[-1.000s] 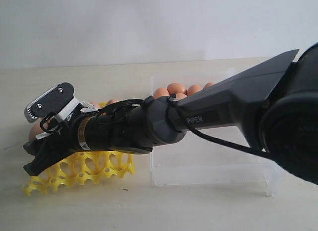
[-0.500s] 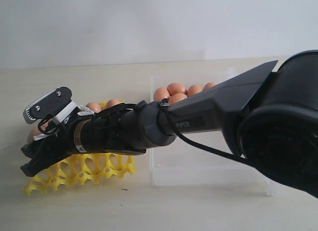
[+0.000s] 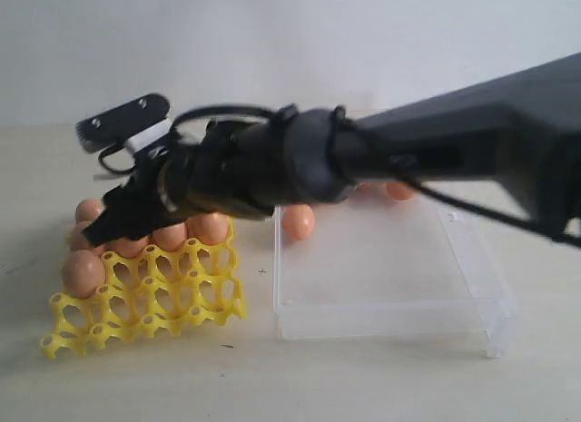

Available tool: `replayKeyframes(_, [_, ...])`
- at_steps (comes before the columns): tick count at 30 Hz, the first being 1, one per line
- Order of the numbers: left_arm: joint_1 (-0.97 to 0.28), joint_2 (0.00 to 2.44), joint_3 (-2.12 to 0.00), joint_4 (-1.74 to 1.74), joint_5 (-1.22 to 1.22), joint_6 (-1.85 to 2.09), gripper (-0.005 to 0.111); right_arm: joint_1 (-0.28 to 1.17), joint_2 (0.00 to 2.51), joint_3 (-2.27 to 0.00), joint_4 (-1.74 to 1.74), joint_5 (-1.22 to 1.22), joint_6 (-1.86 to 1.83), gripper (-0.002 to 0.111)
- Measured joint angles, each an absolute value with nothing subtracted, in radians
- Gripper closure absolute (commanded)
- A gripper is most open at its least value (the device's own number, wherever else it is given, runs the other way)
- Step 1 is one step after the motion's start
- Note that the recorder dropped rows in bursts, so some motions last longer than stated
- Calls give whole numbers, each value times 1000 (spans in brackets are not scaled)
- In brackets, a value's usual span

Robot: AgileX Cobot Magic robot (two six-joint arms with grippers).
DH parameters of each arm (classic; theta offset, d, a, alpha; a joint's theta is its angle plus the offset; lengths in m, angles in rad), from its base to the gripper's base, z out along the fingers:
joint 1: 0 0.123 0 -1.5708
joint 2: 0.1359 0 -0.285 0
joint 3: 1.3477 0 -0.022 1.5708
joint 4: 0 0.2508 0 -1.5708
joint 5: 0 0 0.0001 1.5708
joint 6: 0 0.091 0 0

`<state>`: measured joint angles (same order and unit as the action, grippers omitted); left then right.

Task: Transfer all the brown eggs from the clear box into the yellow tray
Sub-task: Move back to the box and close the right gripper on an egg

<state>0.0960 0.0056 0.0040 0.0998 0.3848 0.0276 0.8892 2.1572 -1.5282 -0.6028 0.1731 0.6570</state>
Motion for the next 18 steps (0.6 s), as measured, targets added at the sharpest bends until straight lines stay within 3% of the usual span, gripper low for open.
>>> replayKeyframes(3, [96,6,4,100,385,28,107,853,2072,-1534,-536,450,558,63])
replayKeyframes(9, [96,6,4,100,385,28,107,732,2038,-1537,-447,858,430,50])
replayKeyframes(18, [96,6,4,100,385,28,107,592,2071,-1537,-184,871,419,49])
